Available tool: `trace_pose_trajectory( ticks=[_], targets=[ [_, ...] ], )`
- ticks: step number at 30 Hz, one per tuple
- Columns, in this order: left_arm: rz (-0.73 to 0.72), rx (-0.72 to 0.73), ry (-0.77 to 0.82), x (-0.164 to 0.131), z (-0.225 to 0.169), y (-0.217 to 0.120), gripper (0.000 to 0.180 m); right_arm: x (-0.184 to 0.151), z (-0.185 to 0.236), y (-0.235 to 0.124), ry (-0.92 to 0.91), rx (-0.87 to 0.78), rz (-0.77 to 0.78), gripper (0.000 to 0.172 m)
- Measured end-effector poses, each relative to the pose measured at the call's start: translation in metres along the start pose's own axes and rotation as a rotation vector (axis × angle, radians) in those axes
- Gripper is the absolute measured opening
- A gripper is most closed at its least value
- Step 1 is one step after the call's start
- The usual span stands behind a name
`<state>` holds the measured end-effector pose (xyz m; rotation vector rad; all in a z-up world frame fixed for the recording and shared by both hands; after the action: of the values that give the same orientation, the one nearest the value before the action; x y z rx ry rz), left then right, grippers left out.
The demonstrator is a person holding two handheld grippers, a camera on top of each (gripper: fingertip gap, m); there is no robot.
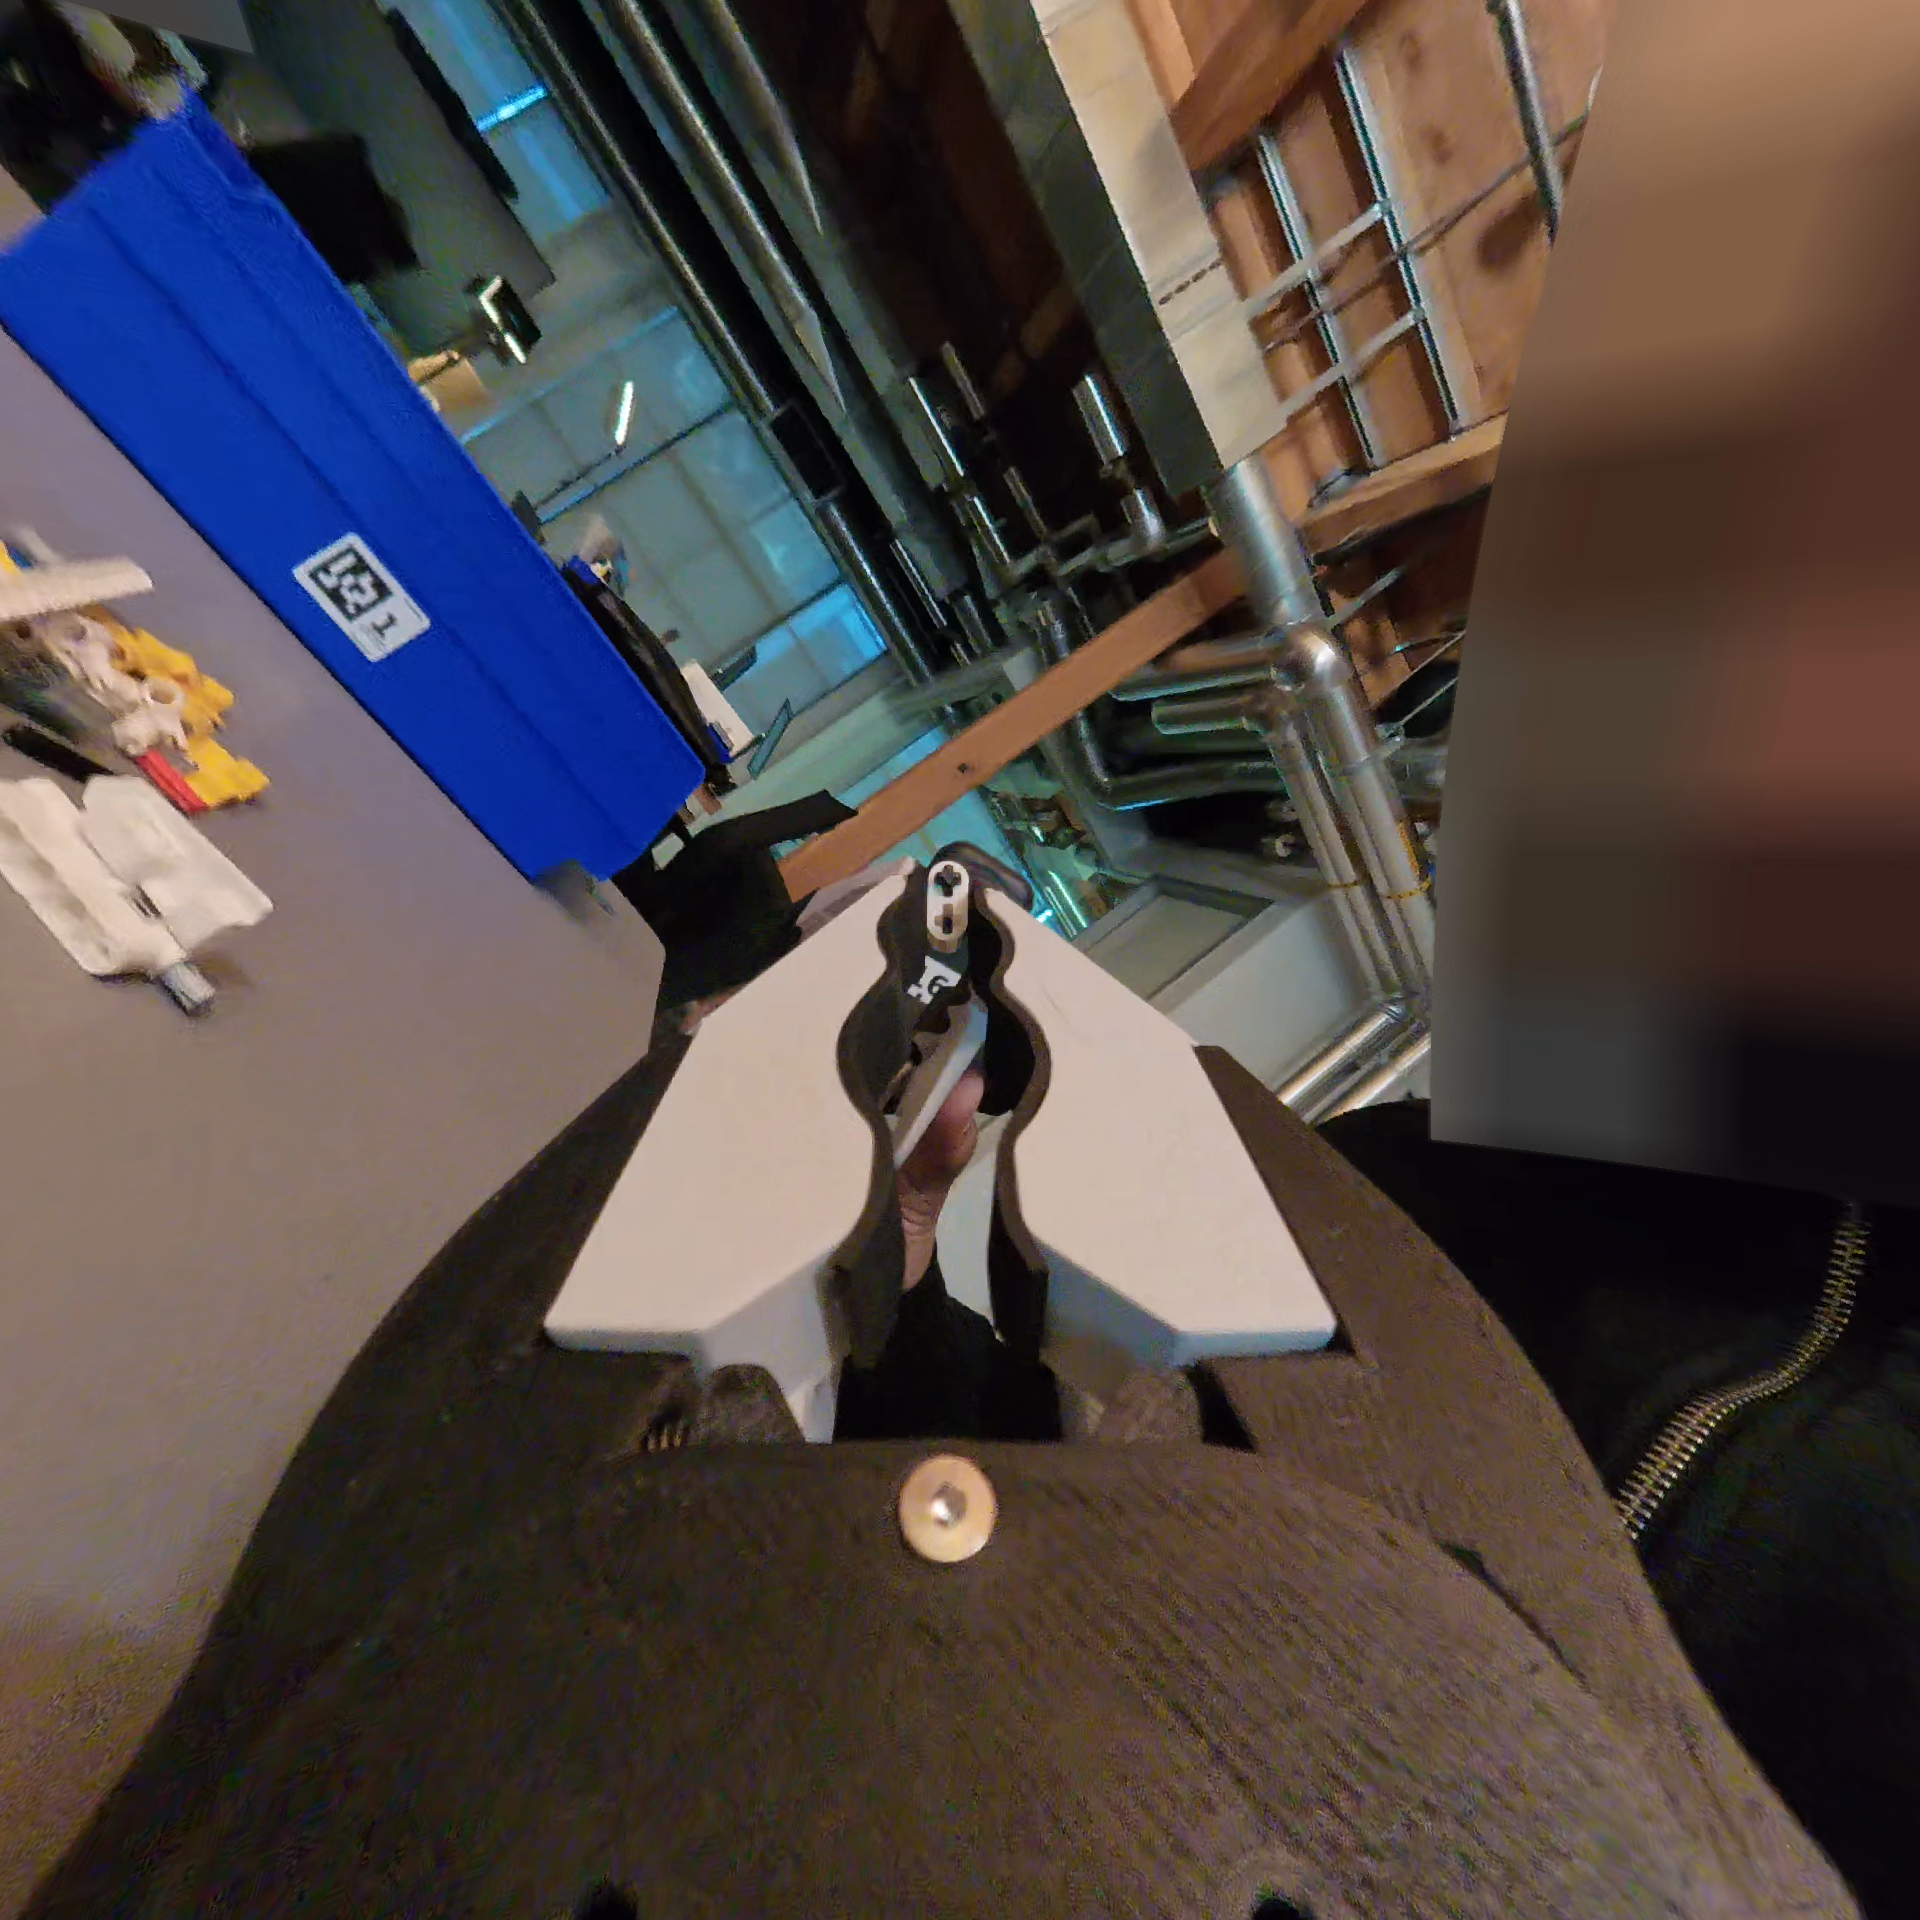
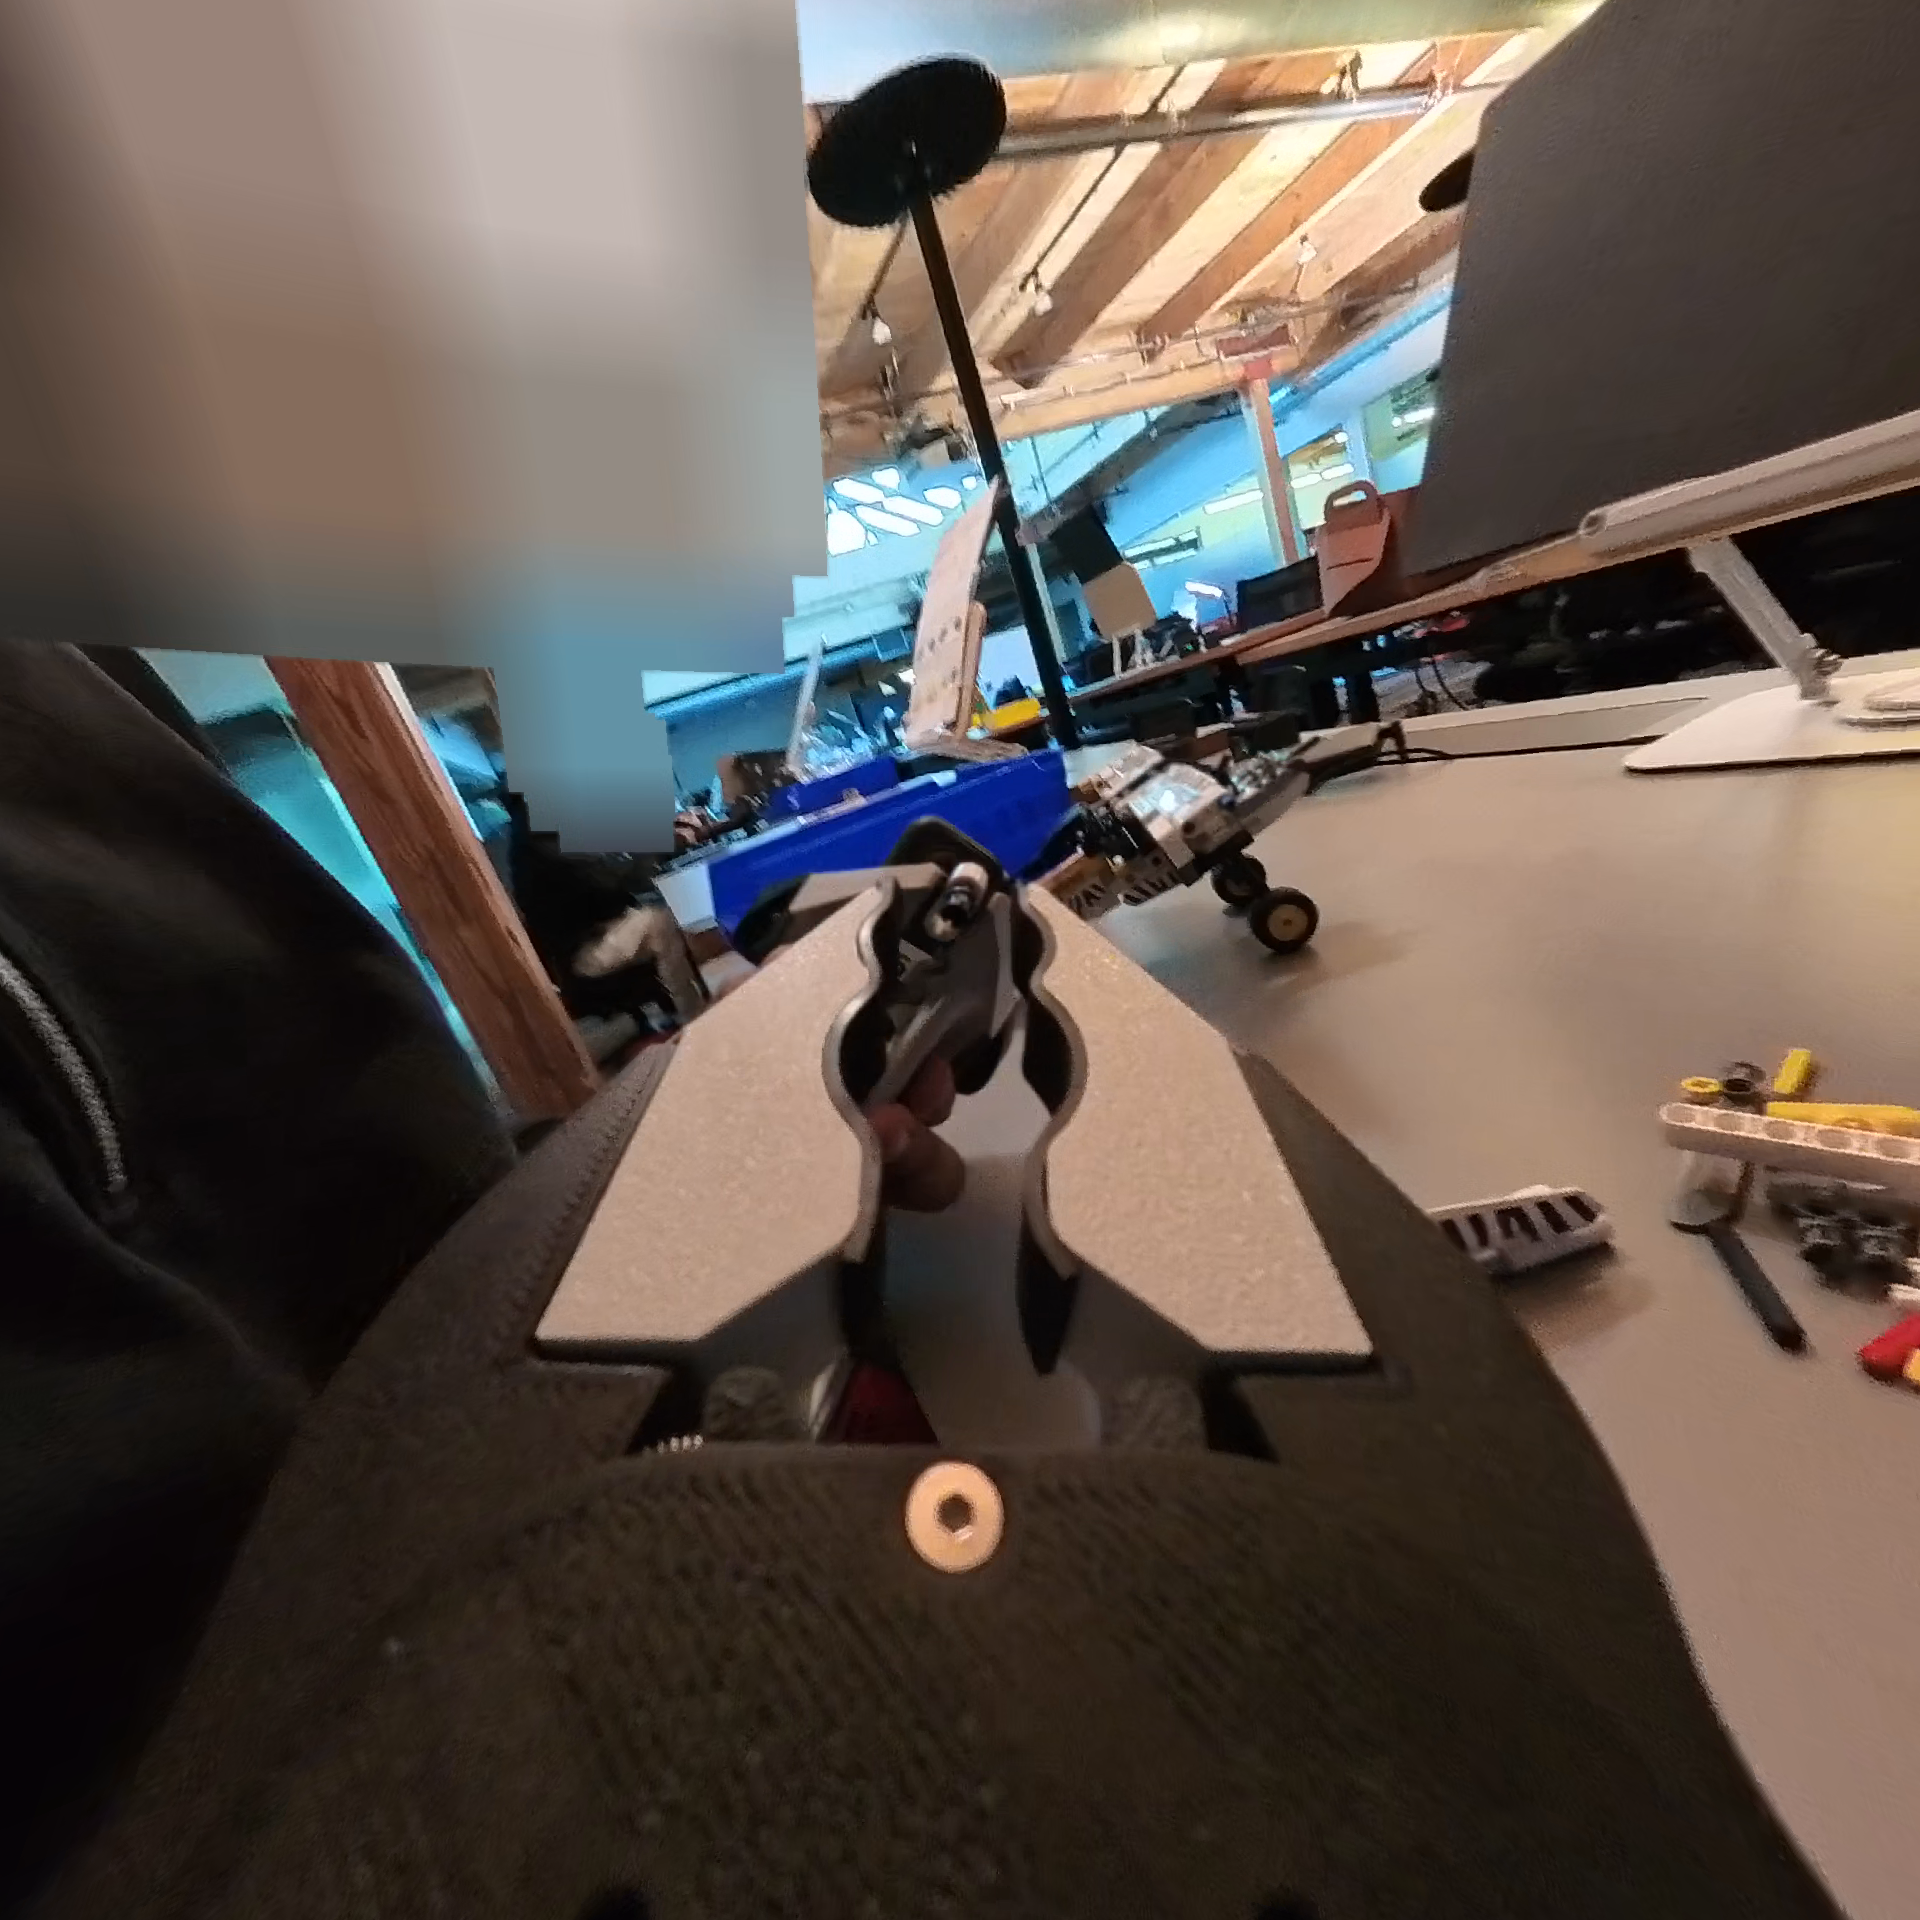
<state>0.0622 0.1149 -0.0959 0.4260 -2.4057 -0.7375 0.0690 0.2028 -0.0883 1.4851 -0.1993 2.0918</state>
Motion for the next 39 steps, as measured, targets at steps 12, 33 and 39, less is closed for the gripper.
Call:
trace_pose_trajectory(
  ticks=[12,33,39],
  targets=[
    [-0.161,-0.073,-0.049,-0.001,0.002,0.001,0.003,0.000,0.003,0.003,-0.209,-0.123,0.025,0.020],
    [-0.087,-0.032,-0.214,-0.005,0.010,-0.004,0.003,-0.011,0.013,0.008,-0.928,-0.279,0.119,0.020],
    [0.033,0.001,-0.274,-0.013,0.013,-0.005,0.002,-0.012,0.015,0.001,-0.988,-0.173,0.171,0.013]
  ],
)
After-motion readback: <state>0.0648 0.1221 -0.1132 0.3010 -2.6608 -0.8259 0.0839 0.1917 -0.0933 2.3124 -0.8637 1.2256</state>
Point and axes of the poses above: each gripper's, where its closed fingertips meet, y out along the fingers, x out of its top, z = x × y across the jaws, the point moved 5 cm from there along -y, back along the fingers, and after that the axes turned 13 degrees about -x, right-handed, at the moved point
